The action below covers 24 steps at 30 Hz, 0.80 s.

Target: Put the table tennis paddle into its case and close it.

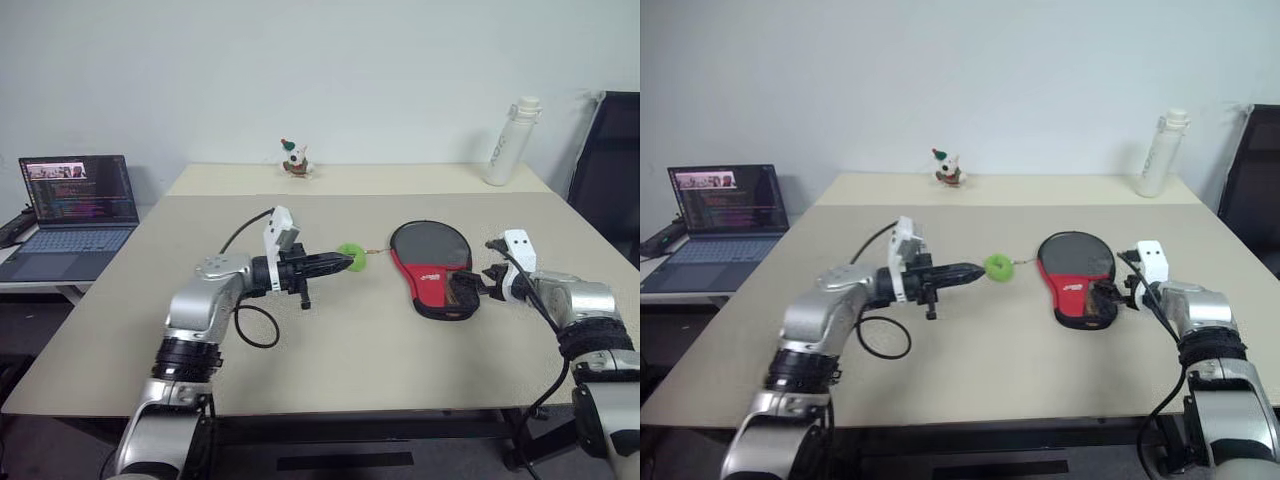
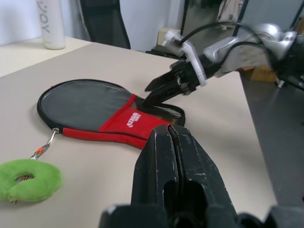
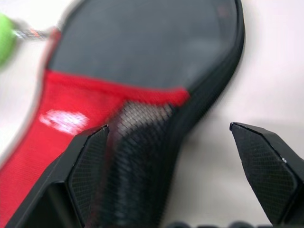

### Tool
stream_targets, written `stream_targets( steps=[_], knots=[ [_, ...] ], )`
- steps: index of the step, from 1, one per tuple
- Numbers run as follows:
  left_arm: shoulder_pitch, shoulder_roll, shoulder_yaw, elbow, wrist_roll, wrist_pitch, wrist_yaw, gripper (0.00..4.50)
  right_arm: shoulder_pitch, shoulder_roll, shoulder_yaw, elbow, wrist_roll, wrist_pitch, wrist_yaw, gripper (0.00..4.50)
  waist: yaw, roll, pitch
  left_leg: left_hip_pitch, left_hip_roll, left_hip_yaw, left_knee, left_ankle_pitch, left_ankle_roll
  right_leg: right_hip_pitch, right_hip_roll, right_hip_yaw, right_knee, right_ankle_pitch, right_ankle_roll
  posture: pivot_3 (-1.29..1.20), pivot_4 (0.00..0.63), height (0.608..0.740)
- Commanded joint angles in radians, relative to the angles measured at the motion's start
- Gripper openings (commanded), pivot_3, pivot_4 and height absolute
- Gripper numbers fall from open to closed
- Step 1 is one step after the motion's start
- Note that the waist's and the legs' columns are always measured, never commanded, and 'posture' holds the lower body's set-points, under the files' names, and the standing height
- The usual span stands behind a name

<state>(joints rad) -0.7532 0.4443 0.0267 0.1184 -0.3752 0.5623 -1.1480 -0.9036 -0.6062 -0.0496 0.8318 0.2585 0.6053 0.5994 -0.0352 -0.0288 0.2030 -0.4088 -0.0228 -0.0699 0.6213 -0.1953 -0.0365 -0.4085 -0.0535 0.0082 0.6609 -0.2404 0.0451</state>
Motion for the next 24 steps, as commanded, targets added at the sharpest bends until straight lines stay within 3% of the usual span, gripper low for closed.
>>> stream_targets(
  steps=[1, 8, 9, 11, 23, 24],
  knots=[
    [0.011, 0.035, 0.021, -0.070, -0.034, 0.025, 0.024, 0.05, -0.059, 0.019, 0.010, 0.114, -0.050, -0.094, 0.022, 4.50, -0.001, 0.000, 0.000, 0.000, 0.000, 0.000, 0.001, 0.000, 0.000, 0.000, 0.000, 0.000, 0.001, 0.000, 0.000, 0.00, 0.150, 0.740],
    [0.027, 0.068, 0.015, -0.098, -0.046, 0.031, 0.069, 0.05, -0.104, 0.086, 0.009, 0.274, -0.104, -0.166, 0.049, 4.50, -0.016, -0.001, 0.000, 0.004, 0.000, 0.002, 0.003, 0.000, 0.000, 0.004, 0.000, 0.002, 0.002, 0.000, 0.001, 0.00, 0.150, 0.740],
    [0.029, 0.068, 0.012, -0.102, -0.047, 0.031, 0.073, 0.01, -0.108, 0.096, 0.009, 0.286, -0.107, -0.170, 0.050, 4.31, -0.019, -0.001, 0.000, 0.005, 0.000, 0.002, 0.003, 0.000, 0.000, 0.005, 0.000, 0.003, 0.002, 0.000, 0.001, 0.00, 0.150, 0.740],
    [0.034, 0.068, 0.007, -0.112, -0.049, 0.034, 0.081, 0.00, -0.115, 0.115, 0.011, 0.304, -0.115, -0.174, 0.057, 3.90, -0.024, -0.001, -0.001, 0.007, 0.001, 0.004, 0.002, 0.000, 0.000, 0.005, 0.001, 0.004, 0.002, 0.000, 0.001, 0.00, 0.150, 0.740],
    [0.098, 0.119, -0.015, -0.150, -0.047, 0.022, 0.075, 0.00, -0.152, 0.195, 0.010, 0.350, -0.152, -0.164, 0.088, 0.02, -0.050, -0.004, -0.002, 0.010, 0.003, 0.007, 0.002, 0.000, 0.000, 0.005, 0.003, 0.009, 0.004, 0.000, 0.001, 0.00, 0.150, 0.740],
    [0.105, 0.141, -0.021, -0.154, -0.048, 0.018, 0.049, 0.00, -0.171, 0.208, 0.013, 0.347, -0.152, -0.162, 0.100, 0.02, -0.050, -0.004, -0.002, 0.010, 0.004, 0.008, 0.002, 0.000, 0.000, 0.005, 0.003, 0.009, 0.004, 0.000, 0.001, 0.00, 0.150, 0.740]
  ],
)
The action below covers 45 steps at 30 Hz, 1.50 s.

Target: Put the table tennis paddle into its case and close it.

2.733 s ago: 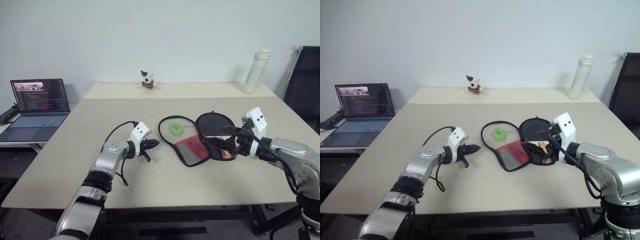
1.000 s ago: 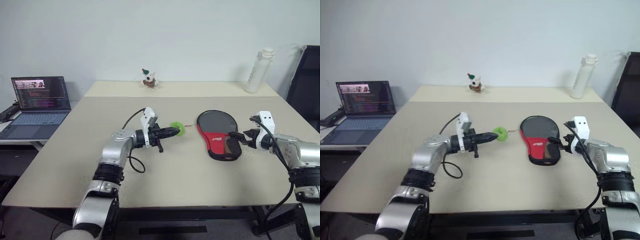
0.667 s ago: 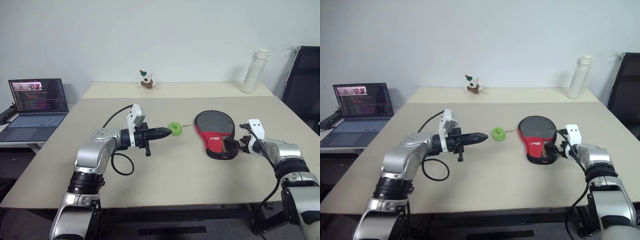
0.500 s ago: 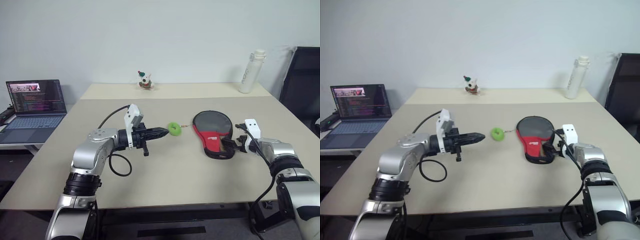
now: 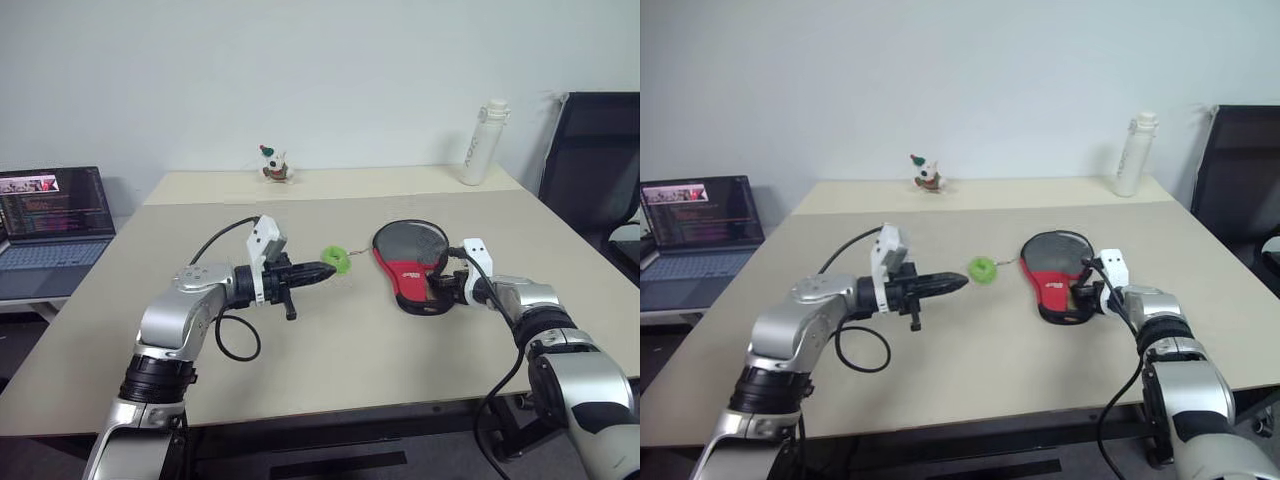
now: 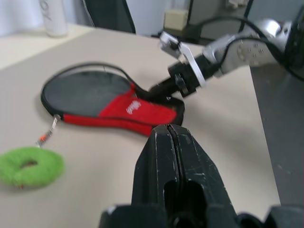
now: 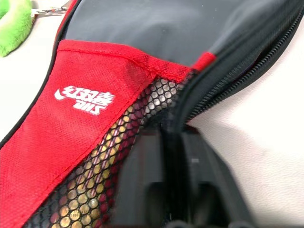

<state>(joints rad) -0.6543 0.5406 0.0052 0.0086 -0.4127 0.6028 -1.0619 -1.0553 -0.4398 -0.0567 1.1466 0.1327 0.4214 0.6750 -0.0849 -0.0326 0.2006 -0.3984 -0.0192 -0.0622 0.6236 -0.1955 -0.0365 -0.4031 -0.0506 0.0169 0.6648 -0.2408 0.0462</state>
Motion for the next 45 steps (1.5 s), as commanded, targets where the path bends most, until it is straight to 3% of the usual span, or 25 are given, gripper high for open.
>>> stream_targets(
  steps=[1, 6, 11, 16, 23, 29, 45],
  knots=[
    [0.008, 0.063, -0.004, -0.045, -0.013, -0.025, -0.058, 0.00, -0.038, 0.054, 0.021, 0.030, -0.025, 0.026, 0.035, 0.02, -0.004, 0.000, 0.000, 0.000, 0.000, 0.000, 0.000, 0.000, 0.000, 0.000, 0.000, 0.000, 0.000, 0.000, 0.000, 0.00, 0.150, 0.740],
    [-0.009, 0.107, -0.019, -0.031, -0.015, -0.039, -0.113, 0.00, -0.088, 0.105, 0.000, 0.013, -0.012, 0.065, 0.071, 0.02, -0.007, 0.000, 0.000, 0.000, 0.007, 0.004, 0.000, -0.001, -0.001, -0.002, 0.007, 0.002, -0.001, 0.002, -0.003, 0.00, 0.150, 0.740],
    [0.060, 0.135, -0.023, -0.120, -0.060, -0.001, -0.148, 0.00, -0.037, 0.167, -0.014, -0.120, 0.035, 0.200, 0.094, 0.02, -0.017, 0.000, 0.000, 0.001, 0.016, 0.006, -0.001, -0.002, -0.002, -0.004, 0.016, 0.004, -0.001, 0.004, -0.008, 0.00, 0.150, 0.740],
    [0.148, 0.155, -0.030, -0.229, -0.113, 0.042, -0.157, 0.00, 0.147, 0.193, 0.032, -0.485, 0.091, 0.428, 0.103, 0.02, -0.016, 0.000, 0.000, 0.001, 0.018, 0.005, -0.005, -0.002, -0.003, -0.006, 0.018, 0.005, -0.002, 0.004, -0.010, 0.00, 0.150, 0.740],
    [0.200, 0.204, -0.029, -0.284, -0.159, 0.058, -0.196, 0.00, 0.391, 0.192, 0.007, -0.995, 0.198, 0.733, -0.003, 0.02, -0.001, 0.000, 0.000, 0.000, 0.018, 0.005, -0.006, -0.003, -0.005, -0.007, 0.018, 0.004, -0.002, 0.002, -0.009, 0.00, 0.150, 0.740],
    [0.237, 0.227, -0.033, -0.268, -0.155, 0.022, -0.229, 0.00, 0.527, 0.171, -0.045, -1.281, 0.265, 0.914, -0.086, 0.02, 0.010, 0.000, 0.000, -0.001, 0.017, 0.005, -0.007, -0.003, -0.005, -0.007, 0.018, 0.003, -0.004, 0.000, -0.010, 0.00, 0.150, 0.740],
    [0.236, 0.222, -0.062, -0.245, -0.147, -0.013, -0.232, 0.00, 0.675, 0.208, -0.188, -1.566, 0.358, 1.128, -0.224, 0.02, 0.036, 0.000, 0.000, -0.002, 0.017, 0.004, -0.009, -0.003, -0.005, -0.007, 0.017, 0.002, -0.007, -0.001, -0.011, 0.00, 0.150, 0.740]
  ],
)
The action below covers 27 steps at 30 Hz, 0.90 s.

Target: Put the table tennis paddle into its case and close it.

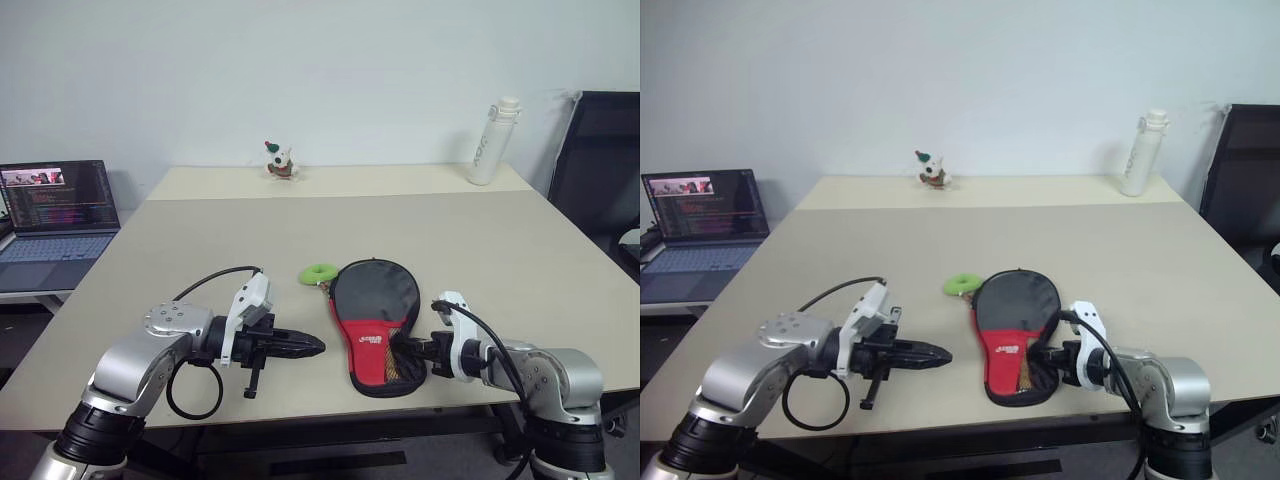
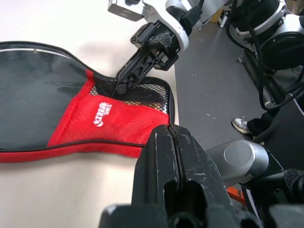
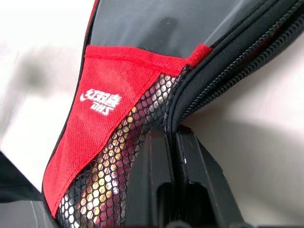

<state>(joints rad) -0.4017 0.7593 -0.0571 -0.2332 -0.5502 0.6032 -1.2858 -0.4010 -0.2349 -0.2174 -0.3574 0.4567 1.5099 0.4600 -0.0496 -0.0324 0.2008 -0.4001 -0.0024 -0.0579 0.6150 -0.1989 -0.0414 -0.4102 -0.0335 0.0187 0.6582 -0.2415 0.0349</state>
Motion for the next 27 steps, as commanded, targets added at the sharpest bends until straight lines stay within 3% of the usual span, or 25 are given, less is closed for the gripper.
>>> stream_targets(
  steps=[1, 27],
  knots=[
    [-0.018, 0.003, -0.001, -0.004, -0.010, -0.012, -0.008, 0.00, 0.028, 0.005, -0.035, -0.074, 0.039, 0.050, -0.012, 0.02, 0.001, 0.000, 0.000, 0.000, 0.000, 0.000, 0.000, 0.000, 0.000, 0.000, 0.000, 0.000, 0.000, 0.000, 0.000, 0.00, 0.150, 0.740],
    [-0.046, 0.013, -0.022, 0.012, 0.002, -0.017, -0.027, 0.00, 0.095, 0.056, -0.089, -0.143, 0.083, 0.104, -0.078, 0.02, 0.003, 0.000, 0.000, 0.000, 0.000, -0.001, -0.002, 0.000, 0.000, 0.000, 0.000, -0.001, -0.001, -0.001, 0.000, 0.00, 0.150, 0.740]
  ],
)
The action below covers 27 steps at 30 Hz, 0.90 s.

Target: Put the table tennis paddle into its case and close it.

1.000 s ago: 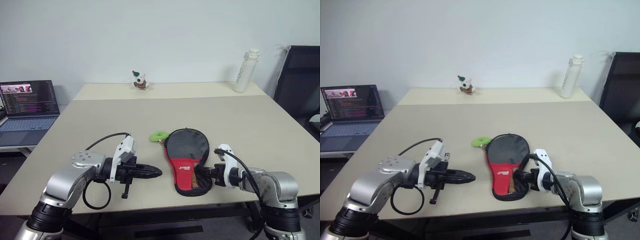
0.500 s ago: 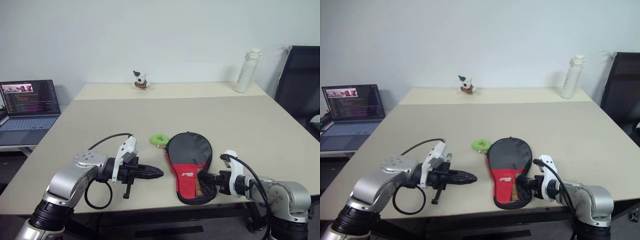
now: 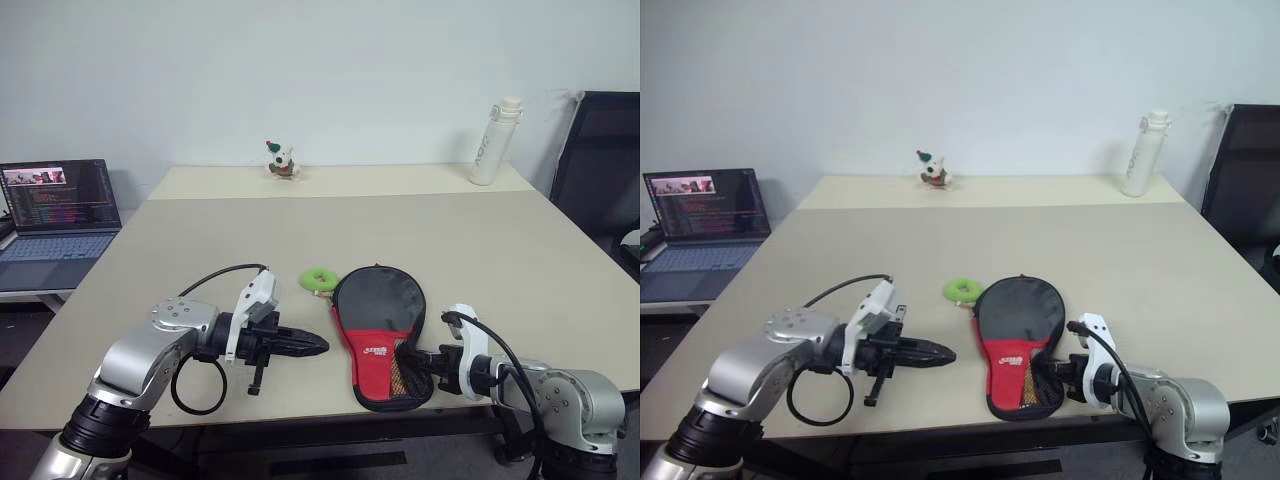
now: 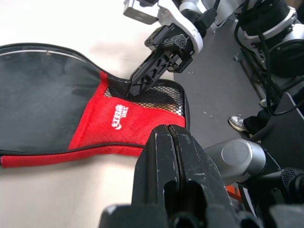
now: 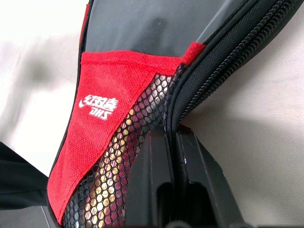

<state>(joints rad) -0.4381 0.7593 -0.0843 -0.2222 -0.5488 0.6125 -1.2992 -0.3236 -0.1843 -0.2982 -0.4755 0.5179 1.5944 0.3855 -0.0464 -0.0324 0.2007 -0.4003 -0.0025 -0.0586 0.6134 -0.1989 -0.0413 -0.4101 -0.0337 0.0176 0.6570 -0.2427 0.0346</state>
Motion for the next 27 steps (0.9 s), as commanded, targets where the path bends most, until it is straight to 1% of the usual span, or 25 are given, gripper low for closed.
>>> stream_targets(
  steps=[1, 6, 7, 8, 10, 13, 15, 17, 19, 21, 23, 25, 27],
  knots=[
    [-0.010, 0.012, 0.004, 0.004, 0.003, -0.030, -0.014, 0.00, 0.014, 0.012, -0.014, -0.019, 0.020, 0.020, -0.011, 0.02, 0.000, 0.000, 0.000, 0.000, 0.000, 0.000, 0.000, 0.000, 0.000, 0.000, 0.000, 0.000, 0.000, 0.000, 0.000, 0.00, 0.150, 0.740],
    [0.000, 0.007, 0.000, 0.003, 0.008, -0.042, -0.011, 0.00, 0.002, 0.023, -0.037, -0.002, 0.005, 0.019, -0.040, 0.02, 0.000, 0.000, 0.000, 0.000, 0.000, 0.000, 0.000, 0.000, 0.000, 0.000, 0.000, 0.000, 0.000, 0.000, 0.000, 0.00, 0.150, 0.740],
    [0.001, 0.006, 0.000, 0.003, 0.008, -0.042, -0.010, 0.00, 0.002, 0.023, -0.039, -0.003, 0.005, 0.020, -0.044, 0.51, 0.000, 0.000, 0.000, 0.000, 0.000, 0.000, 0.000, 0.000, 0.000, 0.000, 0.000, 0.000, 0.000, 0.000, 0.000, 0.00, 0.150, 0.740],
    [0.002, 0.006, -0.001, 0.002, 0.008, -0.042, -0.009, 0.00, 0.002, 0.022, -0.040, -0.004, 0.005, 0.020, -0.047, 0.71, 0.000, 0.000, 0.000, 0.000, 0.000, 0.000, 0.000, 0.000, 0.000, 0.000, 0.000, 0.000, 0.000, 0.000, 0.000, 0.00, 0.150, 0.740],
    [0.003, 0.007, -0.001, 0.001, 0.007, -0.044, -0.006, 0.00, 0.004, 0.019, -0.044, -0.011, 0.010, 0.020, -0.052, 1.37, 0.000, 0.000, 0.000, 0.000, 0.000, 0.000, 0.000, 0.000, 0.000, 0.000, 0.000, 0.000, 0.000, 0.000, 0.000, 0.00, 0.150, 0.740],
    [0.010, 0.007, 0.003, -0.006, 0.003, -0.041, 0.002, 0.00, 0.014, -0.020, -0.048, -0.059, 0.023, 0.020, -0.046, 2.40, 0.000, 0.000, 0.000, 0.000, 0.000, 0.000, 0.000, 0.000, 0.000, 0.000, 0.000, 0.000, 0.000, 0.000, 0.000, 0.00, 0.150, 0.740],
    [0.019, 0.009, 0.009, -0.010, 0.003, -0.041, 0.010, 0.00, 0.028, -0.081, -0.038, -0.110, 0.050, 0.017, -0.013, 3.08, 0.002, 0.000, 0.000, 0.000, -0.001, 0.000, 0.000, 0.000, 0.000, 0.000, -0.001, 0.000, 0.000, 0.000, 0.000, 0.00, 0.150, 0.740],
    [0.027, 0.006, 0.016, -0.009, 0.009, -0.047, 0.026, 0.00, 0.042, -0.165, -0.016, -0.145, 0.070, -0.028, 0.030, 3.79, 0.007, 0.000, 0.000, -0.001, -0.001, 0.000, 0.000, 0.000, 0.000, 0.000, -0.002, 0.000, -0.001, 0.000, 0.000, 0.00, 0.150, 0.740],
    [0.029, 0.004, 0.019, -0.007, 0.009, -0.049, 0.037, 0.00, 0.043, -0.212, -0.008, -0.151, 0.083, -0.073, 0.058, 4.46, 0.012, 0.000, 0.000, -0.001, -0.001, 0.000, 0.000, 0.000, 0.000, 0.000, -0.002, 0.000, -0.002, 0.000, 0.000, 0.00, 0.150, 0.740],
    [0.019, -0.010, 0.018, 0.007, 0.019, -0.046, 0.071, 0.00, 0.014, -0.260, 0.000, -0.144, 0.102, -0.136, 0.104, 4.46, 0.011, 0.000, 0.000, 0.000, -0.001, 0.000, 0.000, 0.000, 0.000, 0.000, -0.001, -0.001, -0.002, 0.000, 0.000, 0.00, 0.150, 0.740],
    [0.011, -0.019, 0.016, 0.022, 0.030, -0.052, 0.093, 0.00, -0.031, -0.274, 0.016, -0.128, 0.126, -0.205, 0.147, 4.46, 0.011, 0.000, 0.000, 0.000, 0.000, 0.000, 0.000, 0.000, 0.000, 0.000, -0.001, 0.000, -0.002, 0.000, 0.000, 0.00, 0.150, 0.740],
    [0.002, -0.026, 0.014, 0.037, 0.041, -0.057, 0.111, 0.00, -0.077, -0.256, 0.069, -0.108, 0.136, -0.274, 0.172, 4.46, 0.010, 0.000, 0.000, 0.000, 0.000, 0.000, 0.000, 0.000, 0.000, 0.000, -0.001, 0.000, -0.002, 0.000, 0.000, 0.00, 0.150, 0.740],
    [-0.013, -0.040, 0.013, 0.064, 0.068, -0.072, 0.145, 0.00, -0.126, -0.225, 0.146, -0.052, 0.102, -0.346, 0.161, 4.46, 0.009, 0.000, 0.000, 0.000, 0.000, 0.000, 0.000, 0.000, 0.000, 0.000, 0.000, -0.001, -0.002, 0.000, 0.000, 0.00, 0.150, 0.740]
  ],
)
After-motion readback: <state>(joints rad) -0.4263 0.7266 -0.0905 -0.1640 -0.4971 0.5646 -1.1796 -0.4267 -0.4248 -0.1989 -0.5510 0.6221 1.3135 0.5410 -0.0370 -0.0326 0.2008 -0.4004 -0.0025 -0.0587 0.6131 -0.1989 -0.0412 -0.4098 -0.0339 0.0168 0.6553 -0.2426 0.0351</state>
